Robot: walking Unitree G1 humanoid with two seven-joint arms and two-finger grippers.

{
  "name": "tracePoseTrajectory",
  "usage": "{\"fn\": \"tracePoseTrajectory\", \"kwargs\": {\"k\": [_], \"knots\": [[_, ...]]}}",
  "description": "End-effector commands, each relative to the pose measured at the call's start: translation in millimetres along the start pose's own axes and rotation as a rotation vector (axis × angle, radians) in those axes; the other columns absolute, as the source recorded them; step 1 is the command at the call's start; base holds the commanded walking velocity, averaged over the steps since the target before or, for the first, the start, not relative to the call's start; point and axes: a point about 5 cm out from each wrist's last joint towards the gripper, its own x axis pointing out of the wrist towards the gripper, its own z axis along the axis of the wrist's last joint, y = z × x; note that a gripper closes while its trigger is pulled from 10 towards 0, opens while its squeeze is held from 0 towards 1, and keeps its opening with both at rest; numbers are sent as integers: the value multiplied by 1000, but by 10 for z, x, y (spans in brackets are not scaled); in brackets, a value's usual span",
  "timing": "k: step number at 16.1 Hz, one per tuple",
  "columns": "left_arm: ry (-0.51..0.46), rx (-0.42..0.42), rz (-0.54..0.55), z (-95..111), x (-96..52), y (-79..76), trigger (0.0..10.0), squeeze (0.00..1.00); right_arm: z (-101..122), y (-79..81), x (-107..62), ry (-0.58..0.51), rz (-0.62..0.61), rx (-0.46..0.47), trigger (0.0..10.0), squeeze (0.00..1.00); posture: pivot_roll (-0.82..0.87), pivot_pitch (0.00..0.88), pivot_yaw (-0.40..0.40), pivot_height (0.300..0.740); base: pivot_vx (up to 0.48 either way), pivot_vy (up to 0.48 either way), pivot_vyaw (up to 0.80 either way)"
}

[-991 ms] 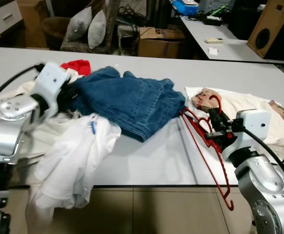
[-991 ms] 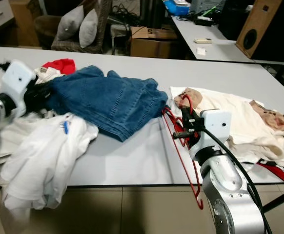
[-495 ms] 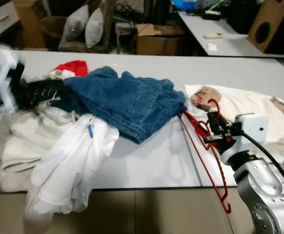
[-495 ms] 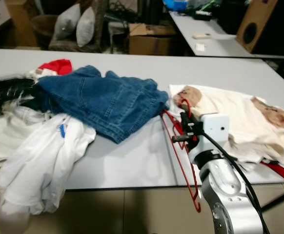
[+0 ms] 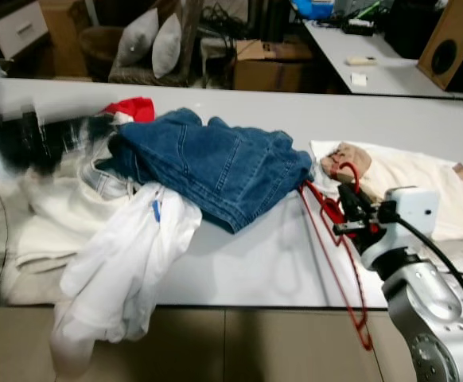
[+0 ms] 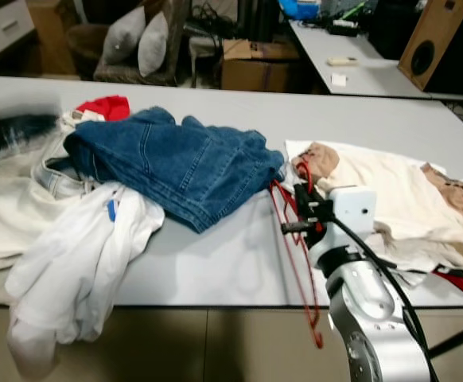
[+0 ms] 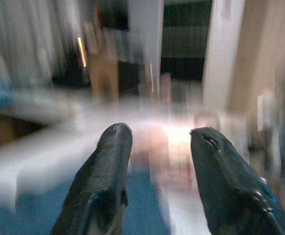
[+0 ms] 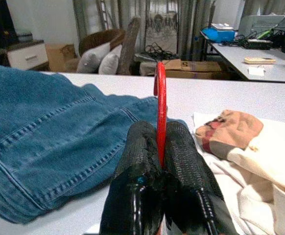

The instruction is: Hang hanger

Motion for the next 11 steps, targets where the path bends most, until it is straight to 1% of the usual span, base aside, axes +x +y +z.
{"fn": "tracePoseTrajectory", "kwargs": {"k": [1, 2, 3, 4, 5, 6, 7, 8, 9, 10, 11], "knots": [[-73, -24, 66, 58, 33, 43, 10000, 1000, 41, -10, -5, -20, -6, 6, 10000, 0, -27, 0, -13, 740, 0, 0, 0], [-78, -17, 116, 5, 139, 53, 10000, 1000, 49, -13, -3, -26, -12, 4, 10000, 0, -31, 0, -9, 740, 0, 0, 0], [-41, 7, 191, -116, 285, 55, 10000, 1000, 60, -39, -6, -33, -41, -8, 10000, 0, -34, 0, -7, 740, 0, 0, 0], [14, 47, 258, -314, 463, 23, 10000, 1000, 70, -113, -11, -38, -116, -61, 10000, 0, -37, 0, -3, 740, 0, 0, 0], [27, 49, 274, -382, 525, 4, 10000, 1000, 75, -138, -13, -39, -137, -87, 10000, 0, -37, 0, -3, 740, 0, 0, 0], [65, 48, 347, -709, 766, -127, 10000, 1000, 88, -174, -27, -44, -153, -88, 10000, 0, -52, 0, 14, 740, 0, 0, 0], [87, 79, 373, -796, 809, -158, 10000, 1000, 88, -180, -30, -41, -155, -89, 10000, 0, -52, 0, 14, 740, 0, 0, 0], [157, 135, 513, -1037, 860, -183, 10000, 1000, 102, -206, -46, -36, -177, -104, 10000, 0, -65, 0, 23, 740, 0, 0, 0], [186, 32, 491, -1308, 897, -359, 10000, 1000, 192, -170, -65, -82, -148, -106, 10000, 0, -84, 0, 29, 740, 0, 0, 0], [179, 2, 486, -1365, 904, -417, 10000, 1000, 230, -152, -74, -107, -132, -102, 10000, 0, -86, 0, 27, 740, 0, 0, 0], [194, 25, 494, -1499, 858, -524, 10000, 1000, 245, -156, -92, -97, -143, -98, 10000, 0, -88, 0, 14, 740, 0, 0, 0]]}}
